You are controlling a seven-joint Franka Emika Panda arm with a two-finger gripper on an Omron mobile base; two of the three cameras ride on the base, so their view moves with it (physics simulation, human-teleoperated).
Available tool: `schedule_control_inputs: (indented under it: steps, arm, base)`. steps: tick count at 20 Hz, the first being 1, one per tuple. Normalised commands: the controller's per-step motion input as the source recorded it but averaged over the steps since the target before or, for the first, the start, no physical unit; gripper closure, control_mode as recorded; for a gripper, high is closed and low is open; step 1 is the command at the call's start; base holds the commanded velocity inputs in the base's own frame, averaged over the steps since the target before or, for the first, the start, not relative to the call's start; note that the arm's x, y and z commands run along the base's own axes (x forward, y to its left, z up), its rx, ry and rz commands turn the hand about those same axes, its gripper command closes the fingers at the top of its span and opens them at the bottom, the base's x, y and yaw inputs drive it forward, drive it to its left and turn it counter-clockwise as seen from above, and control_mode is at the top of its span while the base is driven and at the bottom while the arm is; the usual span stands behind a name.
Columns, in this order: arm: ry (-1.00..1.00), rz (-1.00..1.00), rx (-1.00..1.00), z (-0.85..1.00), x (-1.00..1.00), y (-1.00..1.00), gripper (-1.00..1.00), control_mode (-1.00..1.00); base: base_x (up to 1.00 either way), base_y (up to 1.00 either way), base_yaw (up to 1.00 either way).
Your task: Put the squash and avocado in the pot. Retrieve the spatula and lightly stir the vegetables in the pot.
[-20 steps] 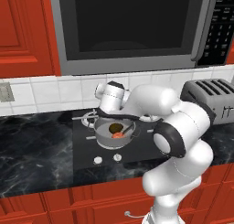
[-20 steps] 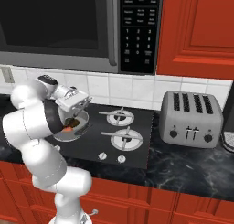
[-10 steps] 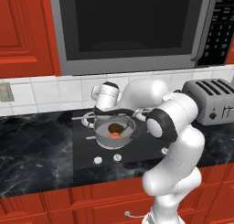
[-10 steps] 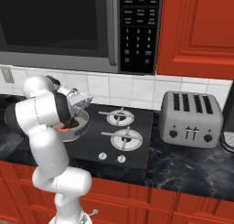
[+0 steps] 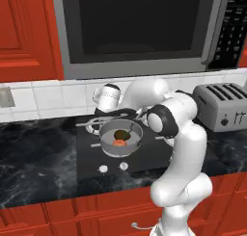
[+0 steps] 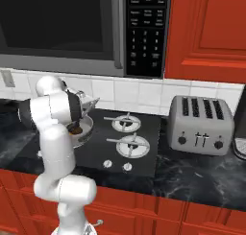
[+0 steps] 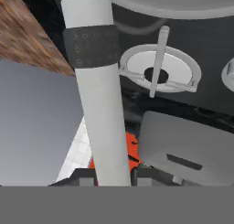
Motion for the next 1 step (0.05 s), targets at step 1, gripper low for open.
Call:
schedule_control_inputs:
  steps: [1]
  arm:
    - [-0.03, 0.00, 0.00, 0.00, 0.26, -0.06, 1.00, -1.00]
  base:
    - [0.00, 0.00, 0.00]
